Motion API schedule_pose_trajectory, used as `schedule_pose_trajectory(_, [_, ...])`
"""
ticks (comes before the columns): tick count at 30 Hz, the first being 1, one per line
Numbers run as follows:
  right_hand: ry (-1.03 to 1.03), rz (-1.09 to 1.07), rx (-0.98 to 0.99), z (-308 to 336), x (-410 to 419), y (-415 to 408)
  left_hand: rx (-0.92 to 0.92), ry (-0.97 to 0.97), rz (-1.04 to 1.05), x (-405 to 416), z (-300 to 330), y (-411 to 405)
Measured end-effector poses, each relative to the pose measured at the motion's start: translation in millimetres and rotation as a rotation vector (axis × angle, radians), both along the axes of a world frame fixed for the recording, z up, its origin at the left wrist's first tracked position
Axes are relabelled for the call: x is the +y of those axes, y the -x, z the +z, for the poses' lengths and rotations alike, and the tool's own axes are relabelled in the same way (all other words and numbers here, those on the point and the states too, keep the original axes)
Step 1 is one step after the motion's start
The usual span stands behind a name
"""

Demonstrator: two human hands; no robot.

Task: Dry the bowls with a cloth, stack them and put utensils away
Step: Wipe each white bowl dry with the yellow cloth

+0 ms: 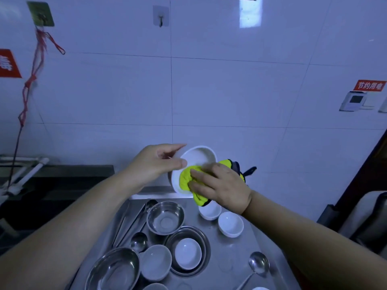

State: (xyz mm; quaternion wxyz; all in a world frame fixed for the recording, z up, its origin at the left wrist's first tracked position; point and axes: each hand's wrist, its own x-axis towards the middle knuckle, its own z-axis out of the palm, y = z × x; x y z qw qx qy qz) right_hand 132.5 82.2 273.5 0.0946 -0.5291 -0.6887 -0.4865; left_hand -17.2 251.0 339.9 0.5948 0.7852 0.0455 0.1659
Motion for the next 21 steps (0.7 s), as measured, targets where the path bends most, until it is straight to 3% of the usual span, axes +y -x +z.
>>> schedule_pose_trajectory(2, [-0.095, -0.04, 0.275, -6, 5, 12, -0.112, 0.11, 0.014, -9, -13, -4])
schedule_pose_trajectory(5, [-0.193, -0.004, 0.724, -16, 15, 42, -0.216, 0.116, 0.007, -24, -26, -6])
schedule_pose_trajectory(7, [-0.19, 0.019, 0.875, -20, 18, 53, -0.209, 0.09, 0.022, -24, -25, -6])
schedule_pose_trajectory(10, [-0.058, 0.024, 0.725, -19, 8, 43, -0.144, 0.049, -0.01, -18, -17, -3])
schedule_pose_trajectory(13, [0.109, 0.016, 0.191, -8, -8, 12, -0.01, -0.014, -0.094, -6, -7, -1])
schedule_pose_trajectory(15, [0.151, 0.013, -0.047, 2, -12, -4, 0.044, -0.022, -0.132, 0, -2, -1])
schedule_pose_trajectory(17, [0.085, -0.023, -0.015, 5, -8, -7, -0.017, 0.074, -0.081, -1, -7, -3])
schedule_pose_trajectory(21, [-0.051, -0.063, 0.509, -8, 6, 25, -0.203, 0.17, -0.022, -16, -31, -8])
